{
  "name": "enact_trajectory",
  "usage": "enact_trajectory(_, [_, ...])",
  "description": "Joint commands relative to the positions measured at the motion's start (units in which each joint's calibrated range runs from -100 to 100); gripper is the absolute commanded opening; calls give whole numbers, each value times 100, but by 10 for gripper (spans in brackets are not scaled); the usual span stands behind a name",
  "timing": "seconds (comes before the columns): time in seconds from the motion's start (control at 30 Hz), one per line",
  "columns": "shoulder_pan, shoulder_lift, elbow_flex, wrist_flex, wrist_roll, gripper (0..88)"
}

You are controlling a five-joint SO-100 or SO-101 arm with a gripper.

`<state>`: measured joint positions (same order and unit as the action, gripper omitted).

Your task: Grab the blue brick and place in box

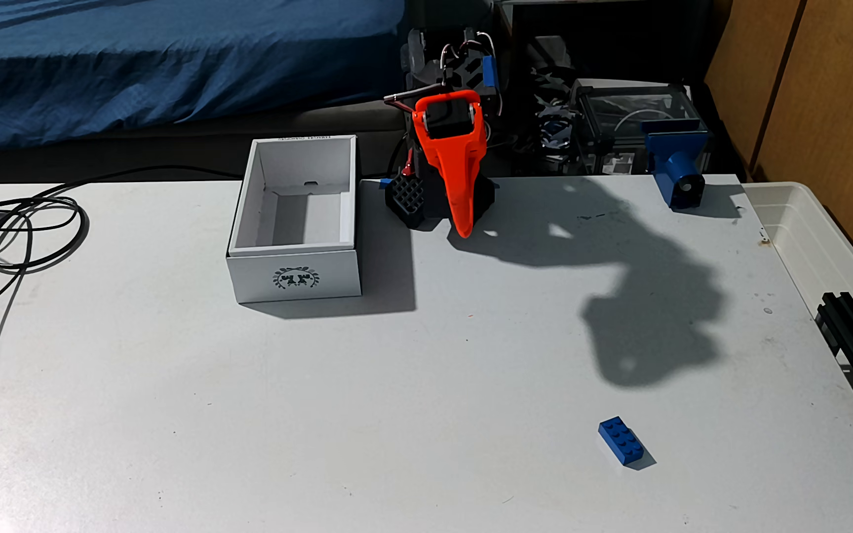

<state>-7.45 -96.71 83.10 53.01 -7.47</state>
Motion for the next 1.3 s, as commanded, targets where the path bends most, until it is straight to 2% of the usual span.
enact_trajectory(0.0, [17,43,-271,12,-150,10])
enact_trajectory(0.23, [62,626,-883,-57,-250,10])
enact_trajectory(0.5, [418,2977,-3040,-66,-276,10])
enact_trajectory(0.67, [820,4643,-3900,-66,-776,16])
enact_trajectory(0.93, [797,6740,-4637,-342,-1528,17])
enact_trajectory(1.27, [-399,7975,-4859,-669,-2760,17])
